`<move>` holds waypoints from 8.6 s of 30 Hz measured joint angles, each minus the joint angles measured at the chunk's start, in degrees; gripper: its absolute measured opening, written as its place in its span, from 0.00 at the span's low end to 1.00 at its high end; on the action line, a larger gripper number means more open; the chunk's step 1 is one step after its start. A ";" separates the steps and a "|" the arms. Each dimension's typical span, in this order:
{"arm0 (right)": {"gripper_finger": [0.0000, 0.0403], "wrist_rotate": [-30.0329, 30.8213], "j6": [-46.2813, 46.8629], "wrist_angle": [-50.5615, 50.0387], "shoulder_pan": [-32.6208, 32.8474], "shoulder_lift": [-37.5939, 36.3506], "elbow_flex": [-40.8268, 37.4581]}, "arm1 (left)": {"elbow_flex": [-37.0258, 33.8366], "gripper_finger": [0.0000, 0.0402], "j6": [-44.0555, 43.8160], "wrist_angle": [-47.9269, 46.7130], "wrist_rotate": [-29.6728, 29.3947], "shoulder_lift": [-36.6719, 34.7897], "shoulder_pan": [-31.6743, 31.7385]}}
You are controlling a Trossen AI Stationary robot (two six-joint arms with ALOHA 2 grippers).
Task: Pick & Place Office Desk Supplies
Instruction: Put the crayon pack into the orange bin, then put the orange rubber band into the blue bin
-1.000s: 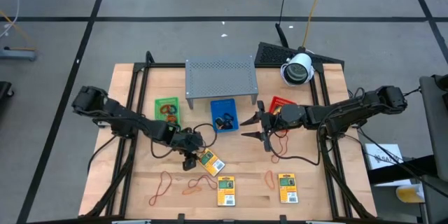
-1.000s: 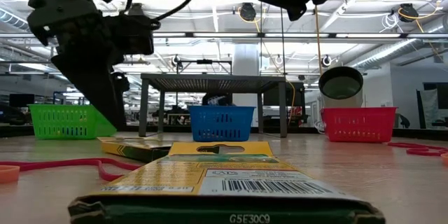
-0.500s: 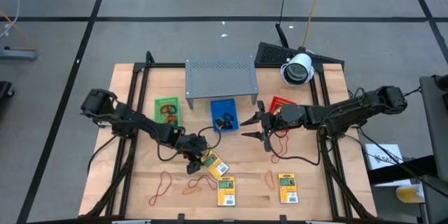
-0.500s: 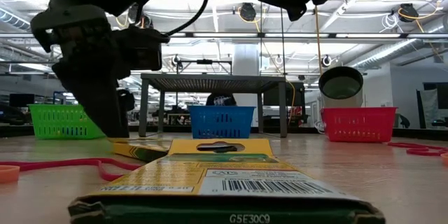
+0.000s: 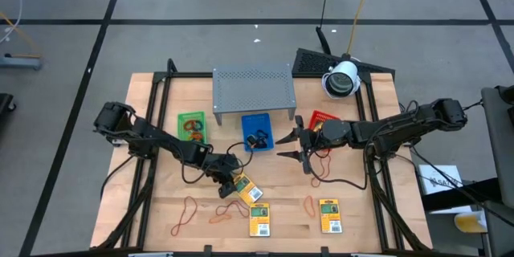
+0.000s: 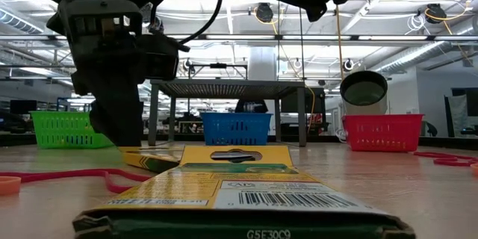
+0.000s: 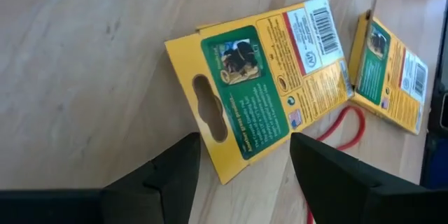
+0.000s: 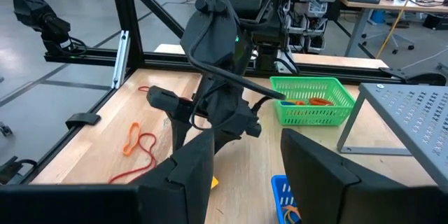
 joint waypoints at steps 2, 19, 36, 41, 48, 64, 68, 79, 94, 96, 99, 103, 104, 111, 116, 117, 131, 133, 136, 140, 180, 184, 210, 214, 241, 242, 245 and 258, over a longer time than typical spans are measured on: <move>0.39 0.00 0.00 0.09 0.00 0.00 0.00 | 0.00 0.57 -1.38 -0.04 -0.47 0.00 0.00; 0.39 0.13 -0.04 0.16 0.00 0.00 0.00 | 0.00 0.02 3.51 -0.42 -3.25 -0.04 -0.28; 0.39 0.09 6.06 4.69 0.00 0.00 0.00 | 0.00 0.00 15.44 0.72 -6.16 -17.72 4.63; 0.39 0.11 8.98 4.97 -0.01 0.00 0.00 | 0.00 0.00 17.66 1.22 -6.17 -24.15 7.54; 0.39 0.02 12.18 4.76 -0.13 0.33 0.00 | 1.13 0.00 21.93 0.83 -0.86 -25.68 10.58; 0.39 0.07 13.51 2.64 -0.13 0.33 0.00 | 29.48 0.00 35.36 -33.03 -0.64 -14.37 12.55; 0.39 0.09 13.51 1.84 -0.13 0.35 0.00 | 35.00 0.00 36.13 -37.31 -0.61 -9.66 12.55; 0.39 0.44 13.05 -0.58 -0.13 0.35 -0.02 | 46.63 0.00 39.21 -42.71 0.82 -0.56 12.67; 0.37 0.51 13.04 -0.91 -0.14 0.35 -0.02 | 50.42 0.00 40.18 -42.70 2.17 1.79 14.01; 0.33 0.79 13.05 -0.51 -0.13 0.35 -0.02 | 50.42 0.00 40.20 -42.64 2.17 1.79 14.01; 0.21 2.25 13.03 -0.30 -0.15 0.35 -0.02 | 50.42 0.00 40.44 -42.62 2.13 1.77 13.99; 0.05 3.65 10.88 -0.30 -0.08 0.35 -0.02 | 50.42 0.01 40.50 -42.75 1.83 1.77 14.04; 0.05 4.48 10.44 -0.30 0.09 0.35 -0.02 | 50.42 0.01 40.63 -42.75 1.63 1.77 14.05; 0.05 7.82 8.94 -0.26 1.20 -0.02 -0.03 | 50.42 0.14 45.91 -43.87 0.86 1.73 13.99; 0.05 8.25 8.91 -0.45 1.73 -1.18 -0.07 | 50.42 0.25 46.67 -45.26 0.96 1.64 14.35; 0.05 8.50 8.73 -0.48 1.81 -1.48 -0.09 | 50.42 0.28 46.89 -45.68 1.04 1.62 14.54; 0.05 27.96 16.95 -18.79 3.23 -17.41 0.00 | 50.37 0.51 48.20 -54.66 -2.37 -2.85 17.94; 0.05 32.17 19.84 -21.52 4.60 -19.49 0.01 | 50.38 0.50 49.07 -56.66 -3.58 -3.50 18.26; 0.05 38.06 25.16 -26.48 6.82 -22.14 -0.02 | 50.29 0.48 49.27 -59.25 -5.21 -3.97 18.32; 0.05 44.26 34.75 -33.73 9.75 -24.61 0.02 | 50.22 0.46 49.40 -62.61 -8.04 -4.76 18.43; 0.20 49.73 94.11 -58.55 10.29 -26.12 -12.22 | 50.10 0.44 47.17 -73.85 -8.26 -4.68 18.48; 0.30 49.71 92.80 -58.21 10.29 -26.12 -12.22 | 50.10 0.44 46.13 -73.88 -8.26 -4.68 18.48; 0.42 -4.01 4.86 3.12 18.19 -23.59 -12.17 | 31.24 0.44 34.52 -31.40 9.18 -4.59 9.35; 0.41 -3.07 4.46 1.90 18.81 -21.57 -12.17 | 25.32 0.44 28.90 -24.44 9.16 -4.59 4.45; 0.41 5.03 4.46 7.09 14.43 -17.17 -12.17 | 23.72 0.44 -1.15 -29.39 -15.71 2.61 -24.97; 0.41 5.03 4.46 7.15 14.43 -16.99 -12.17 | 24.46 0.44 -1.45 -30.05 -15.73 3.70 -25.33; 0.41 5.03 4.99 7.10 14.45 -16.47 -12.17 | 27.01 0.43 -1.46 -30.72 -15.75 7.08 -25.90; 0.41 10.90 13.79 6.52 14.58 -10.38 -12.20 | 30.82 0.43 -5.96 -37.60 -16.87 15.00 -25.03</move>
